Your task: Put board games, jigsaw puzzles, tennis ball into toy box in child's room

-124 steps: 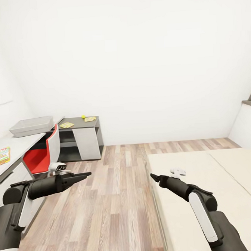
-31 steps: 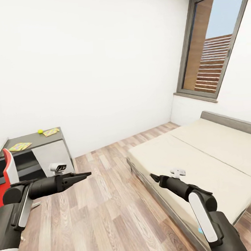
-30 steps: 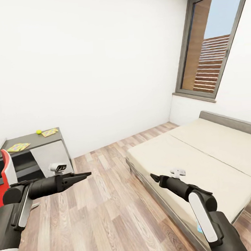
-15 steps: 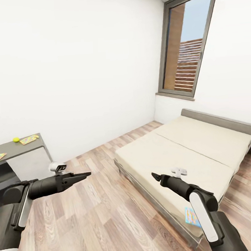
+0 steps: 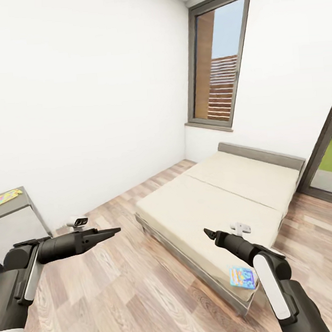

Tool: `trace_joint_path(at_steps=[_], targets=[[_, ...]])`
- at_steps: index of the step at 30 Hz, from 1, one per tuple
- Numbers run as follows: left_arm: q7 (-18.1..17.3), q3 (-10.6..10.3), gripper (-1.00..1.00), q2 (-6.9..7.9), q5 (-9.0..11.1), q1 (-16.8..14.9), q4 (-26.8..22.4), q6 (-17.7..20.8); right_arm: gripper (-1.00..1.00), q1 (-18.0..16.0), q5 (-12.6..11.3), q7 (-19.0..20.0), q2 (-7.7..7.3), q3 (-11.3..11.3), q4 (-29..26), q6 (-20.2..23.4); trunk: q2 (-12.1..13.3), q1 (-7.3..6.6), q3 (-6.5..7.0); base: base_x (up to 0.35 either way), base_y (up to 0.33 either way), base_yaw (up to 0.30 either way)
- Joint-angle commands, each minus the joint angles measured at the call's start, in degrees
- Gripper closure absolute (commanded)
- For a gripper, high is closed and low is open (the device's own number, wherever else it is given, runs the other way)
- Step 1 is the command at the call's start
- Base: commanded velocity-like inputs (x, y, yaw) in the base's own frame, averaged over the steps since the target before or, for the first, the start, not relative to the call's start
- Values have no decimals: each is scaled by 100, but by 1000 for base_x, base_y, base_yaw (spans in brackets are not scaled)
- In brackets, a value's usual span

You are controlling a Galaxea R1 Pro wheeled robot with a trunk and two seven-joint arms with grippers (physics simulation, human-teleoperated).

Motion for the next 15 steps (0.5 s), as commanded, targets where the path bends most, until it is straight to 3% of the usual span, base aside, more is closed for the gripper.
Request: trace_joint_path(at_steps=[1,15], targets=[[-22,0,-100,3,-2,-3,-3,61,-100,-7,18,39,7,-18,7,37,-13,4,-13,0,46,-280],[-22,2,-100,3,-2,-3,-1,61,-100,-7,19,37,7,-22,41,32,-13,4,-13,0,149,-280]])
